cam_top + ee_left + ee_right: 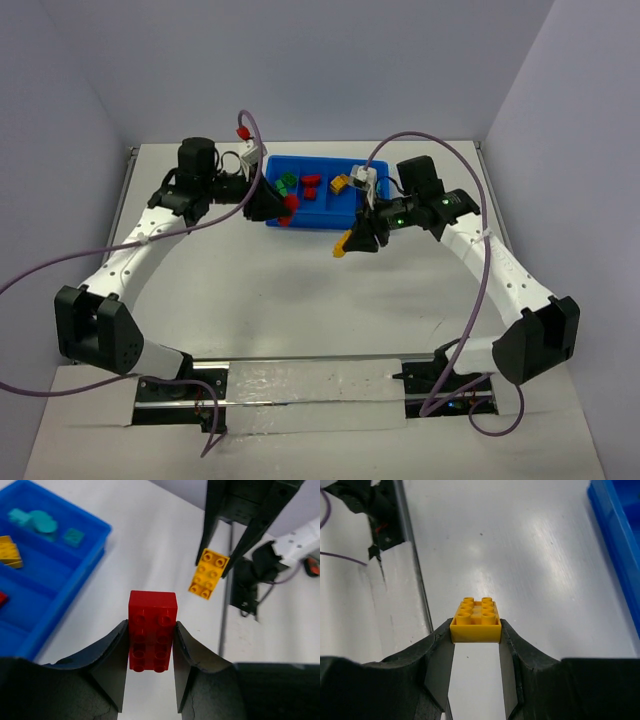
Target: Sort the legos into containers by color
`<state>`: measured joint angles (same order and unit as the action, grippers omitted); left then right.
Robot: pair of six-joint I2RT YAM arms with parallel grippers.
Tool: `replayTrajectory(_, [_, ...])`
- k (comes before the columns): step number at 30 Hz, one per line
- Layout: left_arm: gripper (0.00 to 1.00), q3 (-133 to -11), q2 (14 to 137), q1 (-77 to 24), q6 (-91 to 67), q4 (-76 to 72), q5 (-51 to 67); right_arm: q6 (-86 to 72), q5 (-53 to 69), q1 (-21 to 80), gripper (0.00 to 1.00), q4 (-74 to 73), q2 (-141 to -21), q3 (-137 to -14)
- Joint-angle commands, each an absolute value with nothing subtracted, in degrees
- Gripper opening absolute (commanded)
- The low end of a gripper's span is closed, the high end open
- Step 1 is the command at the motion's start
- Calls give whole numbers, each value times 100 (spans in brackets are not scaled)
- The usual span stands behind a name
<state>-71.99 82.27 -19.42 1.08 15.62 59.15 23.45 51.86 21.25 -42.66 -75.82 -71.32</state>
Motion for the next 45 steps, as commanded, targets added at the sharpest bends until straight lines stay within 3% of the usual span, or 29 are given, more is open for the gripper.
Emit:
replayTrajectory(1, [0, -7378, 8571, -2013, -393, 587, 4647, 2716, 4964, 1722, 0, -4538, -7774, -7517])
replayTrajectory(16, [0, -8690, 11060, -2620, -556, -1293, 2059, 1974, 4205, 1518, 0, -3909, -7670, -7538])
replayTrajectory(24, [0, -9390, 12079, -2734, -414, -1363, 1251, 1881, 4131, 1485, 0, -3841, -7655, -7506])
replayTrajectory(30, [6, -10021, 12666, -2742, -439, -1044, 981, 1819, 4122, 1477, 0, -3735, -7690, -7409])
replayTrajectory(38, [30, -10127, 12744, -2742, -362, -778, 825, 1694, 3918, 1477, 0, -3487, -7684, -7324])
replayTrajectory(45, [64, -10485, 12630, -2742, -391, -352, 888, 1459, 3692, 1477, 0, -3274, -7827, -7523])
